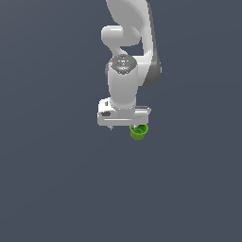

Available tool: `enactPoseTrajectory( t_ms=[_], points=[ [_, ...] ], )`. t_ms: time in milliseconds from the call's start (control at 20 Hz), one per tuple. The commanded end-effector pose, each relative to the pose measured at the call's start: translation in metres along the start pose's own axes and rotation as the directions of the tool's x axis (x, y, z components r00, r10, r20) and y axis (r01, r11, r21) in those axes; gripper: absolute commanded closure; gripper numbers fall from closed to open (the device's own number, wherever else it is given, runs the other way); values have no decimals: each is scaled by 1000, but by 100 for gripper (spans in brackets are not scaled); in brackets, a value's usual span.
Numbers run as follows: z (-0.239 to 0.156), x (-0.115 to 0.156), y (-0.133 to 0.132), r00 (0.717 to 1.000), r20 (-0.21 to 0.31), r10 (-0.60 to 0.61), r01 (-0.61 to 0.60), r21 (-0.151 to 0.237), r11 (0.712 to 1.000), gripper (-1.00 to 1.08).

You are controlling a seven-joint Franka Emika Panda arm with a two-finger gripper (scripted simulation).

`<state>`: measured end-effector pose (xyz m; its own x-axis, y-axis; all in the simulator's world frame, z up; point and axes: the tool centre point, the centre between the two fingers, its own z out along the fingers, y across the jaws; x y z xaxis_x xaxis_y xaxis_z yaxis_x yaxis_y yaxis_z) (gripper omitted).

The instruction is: Pick up the object and move it to a goal position.

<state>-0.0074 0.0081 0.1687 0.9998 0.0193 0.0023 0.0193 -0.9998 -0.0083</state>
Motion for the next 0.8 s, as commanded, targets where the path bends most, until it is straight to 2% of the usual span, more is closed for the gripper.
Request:
enactPoseTrajectory(
  t_ms=[0, 400, 750],
  points=[
    [0, 0, 0, 1000, 0, 0, 0, 0, 1000, -20],
    [-16, 4, 0, 999, -23, -29, 29, -12, 1000, -20],
    [-57, 14, 0, 992, -79, -101, 98, -40, 994, -20]
  ],
)
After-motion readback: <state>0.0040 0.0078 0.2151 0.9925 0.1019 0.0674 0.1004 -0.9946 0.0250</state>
